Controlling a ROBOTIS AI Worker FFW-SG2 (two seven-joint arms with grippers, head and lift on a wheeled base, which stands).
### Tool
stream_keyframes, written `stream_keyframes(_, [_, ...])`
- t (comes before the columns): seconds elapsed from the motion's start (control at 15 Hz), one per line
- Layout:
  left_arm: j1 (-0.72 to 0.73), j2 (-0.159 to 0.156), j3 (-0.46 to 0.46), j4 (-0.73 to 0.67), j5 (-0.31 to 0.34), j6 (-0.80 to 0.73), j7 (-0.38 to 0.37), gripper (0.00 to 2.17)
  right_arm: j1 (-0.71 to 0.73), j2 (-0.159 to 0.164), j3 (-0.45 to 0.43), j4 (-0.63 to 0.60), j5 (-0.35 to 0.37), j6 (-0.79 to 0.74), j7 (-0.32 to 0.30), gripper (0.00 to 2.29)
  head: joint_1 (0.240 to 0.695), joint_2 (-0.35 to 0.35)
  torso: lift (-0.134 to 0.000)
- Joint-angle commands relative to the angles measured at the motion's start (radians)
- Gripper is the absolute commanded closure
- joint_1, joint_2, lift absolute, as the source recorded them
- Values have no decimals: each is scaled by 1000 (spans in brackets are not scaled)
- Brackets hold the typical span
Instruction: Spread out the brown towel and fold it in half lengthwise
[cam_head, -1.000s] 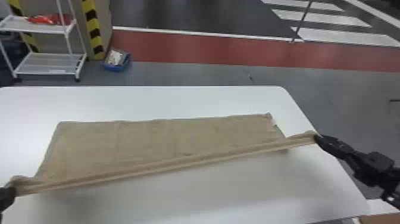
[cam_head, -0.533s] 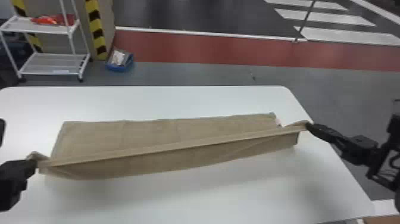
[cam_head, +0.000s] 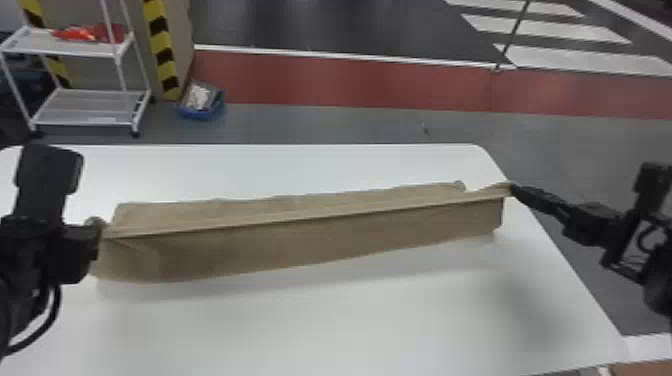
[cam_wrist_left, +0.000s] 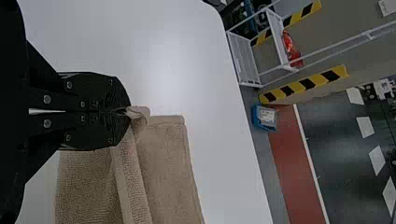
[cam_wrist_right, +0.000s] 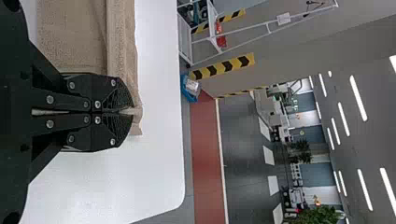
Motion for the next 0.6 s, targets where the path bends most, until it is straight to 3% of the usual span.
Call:
stream_keyframes(0.0, [-66, -4, -21, 68, 1, -10, 4, 1447, -35, -4, 34, 48, 13, 4, 0, 1953, 695, -168, -125])
stream_keyframes(0.27, [-150, -23, -45, 190, 2, -78, 7, 1447, -80, 2, 86, 128, 24, -21, -28, 1953, 695, -157, -125])
stream_keyframes(0.53, [-164, -21, -42, 213, 2, -130, 15, 1447, -95, 3, 75, 139, 6, -27, -43, 1953, 695, -146, -125])
